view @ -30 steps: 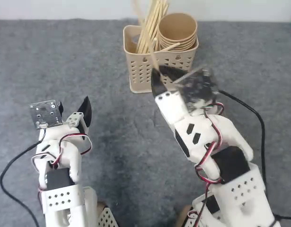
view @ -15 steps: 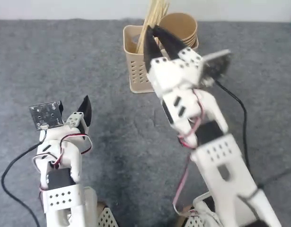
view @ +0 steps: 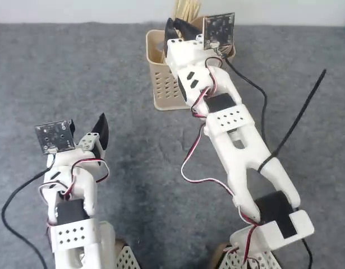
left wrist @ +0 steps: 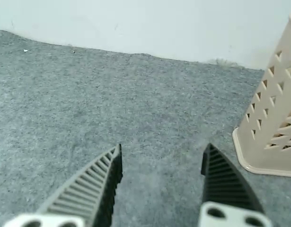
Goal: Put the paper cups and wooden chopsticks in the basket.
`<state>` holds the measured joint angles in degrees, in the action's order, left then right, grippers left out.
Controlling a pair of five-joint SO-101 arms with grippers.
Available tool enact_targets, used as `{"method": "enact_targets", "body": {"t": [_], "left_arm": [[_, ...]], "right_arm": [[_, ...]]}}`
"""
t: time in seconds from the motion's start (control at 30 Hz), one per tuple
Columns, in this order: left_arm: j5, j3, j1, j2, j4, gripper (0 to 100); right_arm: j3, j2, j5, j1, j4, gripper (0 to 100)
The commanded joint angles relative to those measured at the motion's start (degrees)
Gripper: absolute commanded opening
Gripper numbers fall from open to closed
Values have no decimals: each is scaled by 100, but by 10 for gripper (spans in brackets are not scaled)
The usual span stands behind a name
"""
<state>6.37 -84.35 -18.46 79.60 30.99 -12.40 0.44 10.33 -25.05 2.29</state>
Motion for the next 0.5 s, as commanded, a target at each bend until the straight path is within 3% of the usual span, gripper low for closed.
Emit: {"method": "enact_targets", "body": {"t": [0.0, 0.17, 0.3, 0.33, 0.47], "left_arm": [[-53, 13, -35, 149, -176, 258], [-53, -13, -35, 149, -185, 258], [-53, -242, -35, 149, -668, 258], [-53, -286, -35, 149, -765, 258], [-53, -312, -18, 132, -809, 258]], "right_arm": [[404, -110, -264, -4, -66, 229], [492, -295, -325, 4, -110, 198], [378, -963, -299, 189, -242, 49], [334, -1209, -299, 189, -391, 2], [79, -2422, -299, 154, -1552, 8]]}}
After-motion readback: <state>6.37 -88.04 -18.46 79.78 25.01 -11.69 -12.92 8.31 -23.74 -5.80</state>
